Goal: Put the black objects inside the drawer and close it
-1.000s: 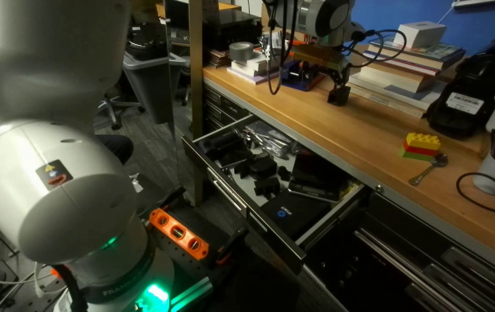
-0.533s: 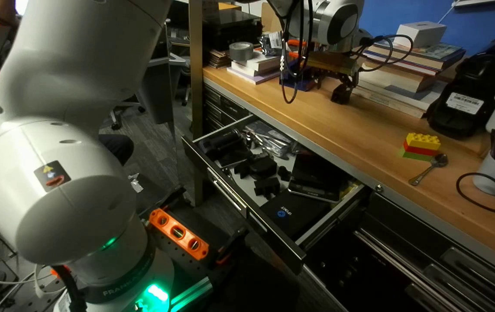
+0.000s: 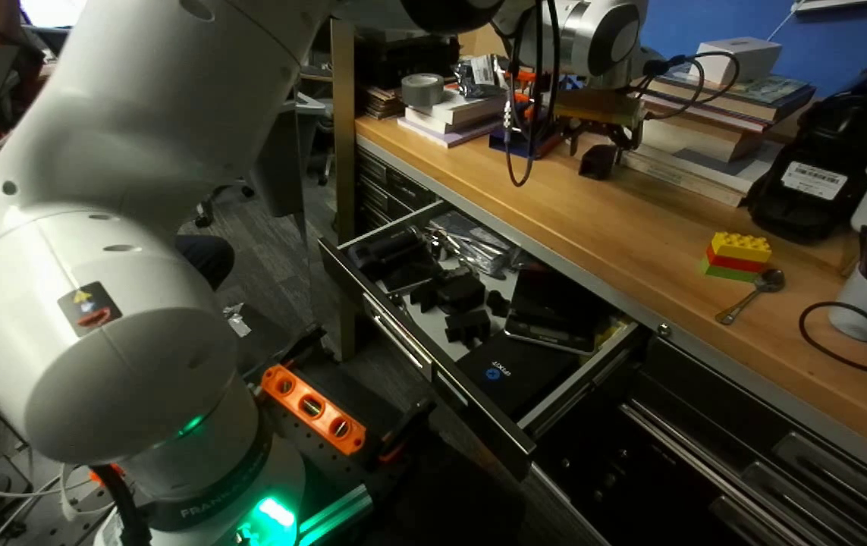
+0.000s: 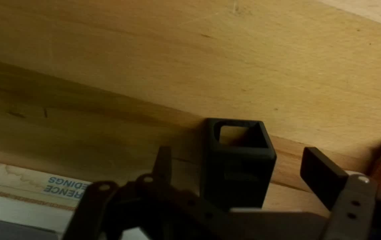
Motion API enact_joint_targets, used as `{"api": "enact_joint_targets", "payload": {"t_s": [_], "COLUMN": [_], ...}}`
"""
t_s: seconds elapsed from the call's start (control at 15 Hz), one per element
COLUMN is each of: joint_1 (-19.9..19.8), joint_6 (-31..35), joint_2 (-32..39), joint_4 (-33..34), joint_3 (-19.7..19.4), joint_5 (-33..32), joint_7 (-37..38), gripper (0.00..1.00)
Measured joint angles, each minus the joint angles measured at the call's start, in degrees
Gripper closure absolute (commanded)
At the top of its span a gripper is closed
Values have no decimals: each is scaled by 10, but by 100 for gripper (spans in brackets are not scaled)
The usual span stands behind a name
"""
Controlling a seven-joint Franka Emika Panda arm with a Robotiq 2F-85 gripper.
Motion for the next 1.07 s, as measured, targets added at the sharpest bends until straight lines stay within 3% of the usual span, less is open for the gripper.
{"api": "enact_joint_targets", "payload": {"t_s": [0.53,0.6,0.67,1.07], "joint_1": [-2,-2,-3,-5], "joint_6": [-21,-25,-27,-37], "joint_2": [30,37,43,67], "joint_4": [36,43,49,82], "joint_3": [1,1,1,2], "joint_5": [-4,-4,-4,-4], "joint_7": [-12,-12,-13,-14], "gripper": [0,25,26,73]}}
